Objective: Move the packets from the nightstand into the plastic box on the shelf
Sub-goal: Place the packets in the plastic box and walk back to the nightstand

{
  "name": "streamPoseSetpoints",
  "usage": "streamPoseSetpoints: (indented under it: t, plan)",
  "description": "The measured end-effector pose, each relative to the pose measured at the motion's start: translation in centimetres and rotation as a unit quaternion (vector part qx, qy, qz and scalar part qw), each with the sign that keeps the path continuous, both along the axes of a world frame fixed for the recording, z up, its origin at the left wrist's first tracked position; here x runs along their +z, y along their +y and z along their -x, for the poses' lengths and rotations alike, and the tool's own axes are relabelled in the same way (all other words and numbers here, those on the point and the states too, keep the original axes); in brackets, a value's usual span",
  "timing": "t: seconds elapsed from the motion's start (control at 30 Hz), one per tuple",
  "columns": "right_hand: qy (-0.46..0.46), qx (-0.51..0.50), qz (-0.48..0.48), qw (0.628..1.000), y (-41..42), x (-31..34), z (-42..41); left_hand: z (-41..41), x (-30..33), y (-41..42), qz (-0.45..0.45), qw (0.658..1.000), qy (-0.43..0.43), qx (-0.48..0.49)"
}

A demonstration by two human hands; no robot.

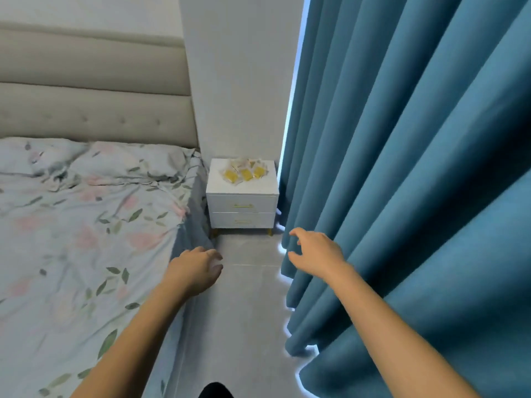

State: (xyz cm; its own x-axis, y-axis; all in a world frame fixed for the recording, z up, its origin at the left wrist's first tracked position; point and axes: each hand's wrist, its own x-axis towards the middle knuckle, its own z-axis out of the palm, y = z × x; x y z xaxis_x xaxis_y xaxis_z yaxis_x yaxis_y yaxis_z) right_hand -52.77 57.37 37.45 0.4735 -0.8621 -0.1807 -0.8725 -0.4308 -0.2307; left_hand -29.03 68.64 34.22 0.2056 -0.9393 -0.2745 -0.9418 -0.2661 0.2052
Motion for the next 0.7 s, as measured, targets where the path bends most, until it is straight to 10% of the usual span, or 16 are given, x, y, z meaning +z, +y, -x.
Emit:
streamPoseSetpoints:
  t: [0.7]
  plan:
    - [0.053,0.015,-0.085,0.995,-40.4,-8.0,-23.7,-26.5,-4.2,-37.5,-0.03,0.997,0.023,0.073]
